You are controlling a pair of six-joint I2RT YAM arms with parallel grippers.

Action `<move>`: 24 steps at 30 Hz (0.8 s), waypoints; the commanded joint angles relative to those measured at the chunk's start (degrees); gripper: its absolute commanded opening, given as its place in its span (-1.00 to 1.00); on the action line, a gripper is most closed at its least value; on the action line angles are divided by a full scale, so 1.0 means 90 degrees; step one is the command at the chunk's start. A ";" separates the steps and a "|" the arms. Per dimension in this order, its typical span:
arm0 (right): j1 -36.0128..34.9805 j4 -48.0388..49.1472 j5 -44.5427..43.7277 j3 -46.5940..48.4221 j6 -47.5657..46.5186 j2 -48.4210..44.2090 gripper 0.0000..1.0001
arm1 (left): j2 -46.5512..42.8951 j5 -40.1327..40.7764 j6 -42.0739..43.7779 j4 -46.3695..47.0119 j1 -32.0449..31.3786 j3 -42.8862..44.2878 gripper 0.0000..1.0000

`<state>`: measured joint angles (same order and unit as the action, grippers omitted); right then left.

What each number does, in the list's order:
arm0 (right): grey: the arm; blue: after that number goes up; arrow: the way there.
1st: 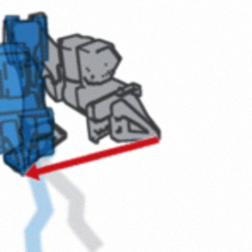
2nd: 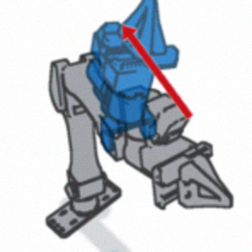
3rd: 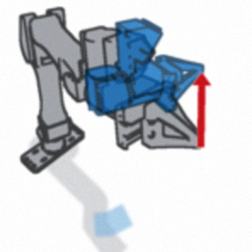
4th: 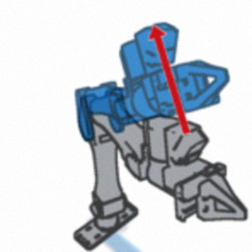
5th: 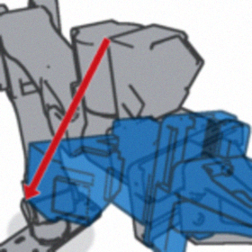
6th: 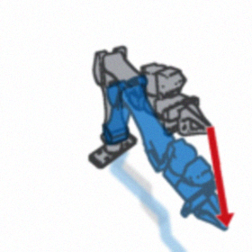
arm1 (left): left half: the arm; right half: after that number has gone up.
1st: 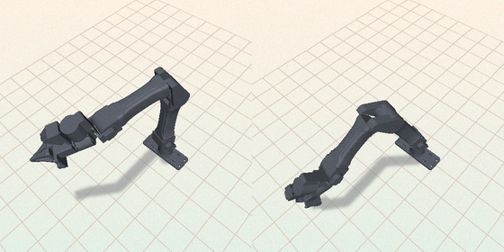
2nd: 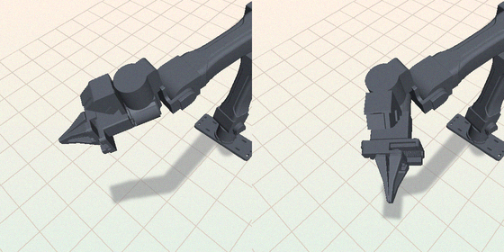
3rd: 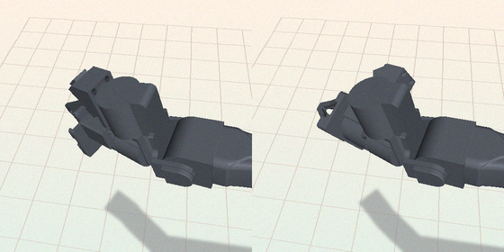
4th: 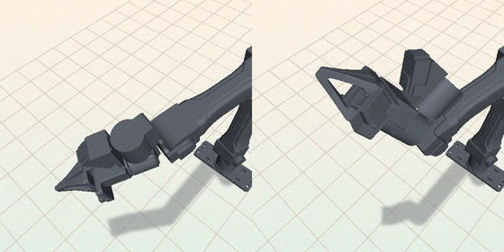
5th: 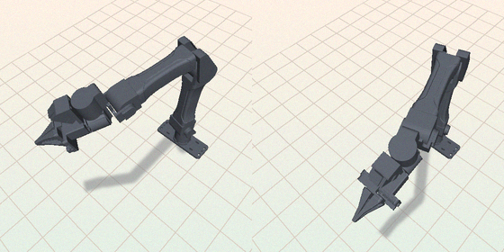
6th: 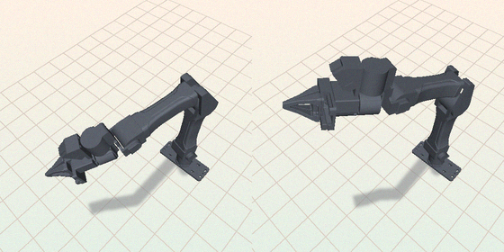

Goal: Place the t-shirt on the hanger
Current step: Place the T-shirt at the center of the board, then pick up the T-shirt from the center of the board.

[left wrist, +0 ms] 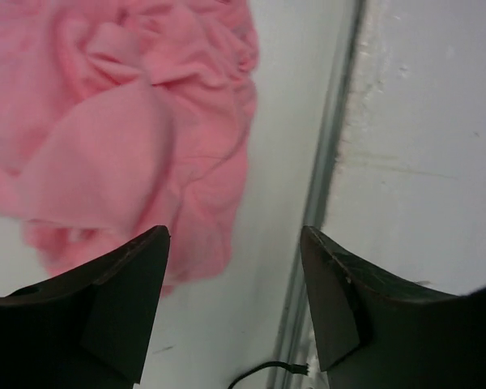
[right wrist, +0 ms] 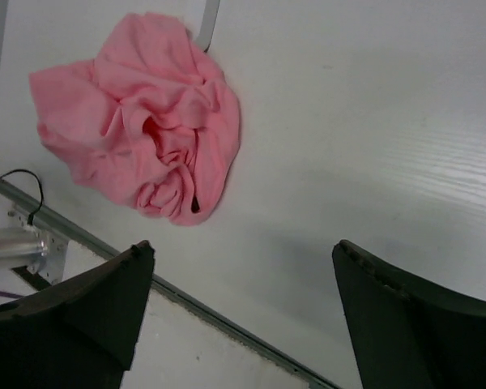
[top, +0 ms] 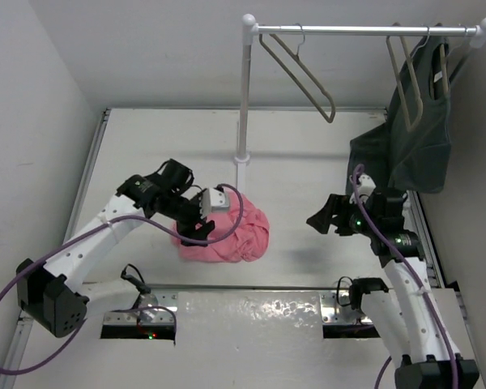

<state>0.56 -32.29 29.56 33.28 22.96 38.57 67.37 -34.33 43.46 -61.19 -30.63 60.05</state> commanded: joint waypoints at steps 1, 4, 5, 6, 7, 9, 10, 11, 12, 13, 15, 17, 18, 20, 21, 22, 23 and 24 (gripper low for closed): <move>-0.0928 0.0598 -0.0568 -0.0259 0.0592 0.0303 0.68 | -0.0250 0.0493 -0.0574 0.1287 0.0762 0.0466 0.30; -0.2665 0.0970 -0.2138 -0.0309 0.0778 0.1201 0.59 | 0.0587 0.1193 -0.1292 0.2529 0.1362 0.0457 0.34; -0.3298 0.1116 -0.2461 -0.0318 0.0885 0.1464 0.46 | 0.0900 0.1661 -0.1507 0.2753 0.1363 0.0456 0.34; -0.3430 0.1427 -0.2706 -0.0357 0.0954 0.1960 0.41 | 0.1492 0.1888 -0.1460 0.2746 0.1363 0.0495 0.34; -0.3518 0.1652 -0.2795 -0.0396 0.1071 0.2187 0.37 | 0.1730 0.1910 -0.1383 0.2746 0.1343 0.0486 0.37; -0.3626 0.2595 -0.2582 -0.0571 0.1325 0.2762 0.34 | 0.2189 0.1735 -0.1431 0.2950 0.1304 0.0379 0.41; -0.3675 0.2805 -0.2514 -0.0601 0.1403 0.2949 0.34 | 0.2259 0.1599 -0.1489 0.3057 0.1304 0.0320 0.45; -0.3762 0.3010 -0.2484 -0.0582 0.1414 0.3144 0.34 | 0.2308 0.1452 -0.1528 0.3184 0.1304 0.0204 0.46; -0.3811 0.3196 -0.2455 -0.0437 0.1356 0.3349 0.35 | 0.2328 0.1093 -0.1548 0.3301 0.1294 0.0164 0.48; -0.3860 0.3227 -0.2484 -0.0339 0.1316 0.3564 0.35 | 0.2328 0.0886 -0.1548 0.3332 0.1294 0.0144 0.48; -0.3939 0.3469 -0.2523 -0.0115 0.1267 0.4209 0.32 | 0.2222 0.0399 -0.1548 0.3390 0.1294 0.0027 0.48; -0.3958 0.3752 -0.2436 -0.0046 0.1374 0.4725 0.28 | 0.2124 0.0143 -0.1402 0.3381 0.1304 -0.0177 0.48; -0.3978 0.3919 -0.2425 0.0052 0.1404 0.4844 0.26 | 0.2017 0.0007 -0.1353 0.3352 0.1294 -0.0256 0.48; -0.4065 0.3979 -0.2551 0.0179 0.1365 0.5156 0.22 | 0.1929 0.0054 -0.1119 0.3225 0.1294 -0.0479 0.43; -0.4095 0.3979 -0.2591 0.0305 0.1326 0.5265 0.22 | 0.1860 0.0141 -0.1080 0.3205 0.1285 -0.0578 0.40; -0.4105 0.3979 -0.2611 0.0364 0.1287 0.5401 0.19 | 0.1811 0.0219 -0.0953 0.3195 0.1284 -0.0811 0.33; -0.4124 0.3969 -0.2620 0.0433 0.1287 0.5547 0.17 | 0.1763 0.0317 -0.0894 0.3215 0.1284 -0.0939 0.29; -0.4134 0.3969 -0.2630 0.0559 0.1287 0.5819 0.13 | 0.1675 0.0444 -0.0836 0.3234 0.1284 -0.1075 0.19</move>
<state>-35.92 -0.40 7.40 34.98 34.52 87.53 84.55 -30.13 32.99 -32.58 -18.68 53.28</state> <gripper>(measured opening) 0.575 0.615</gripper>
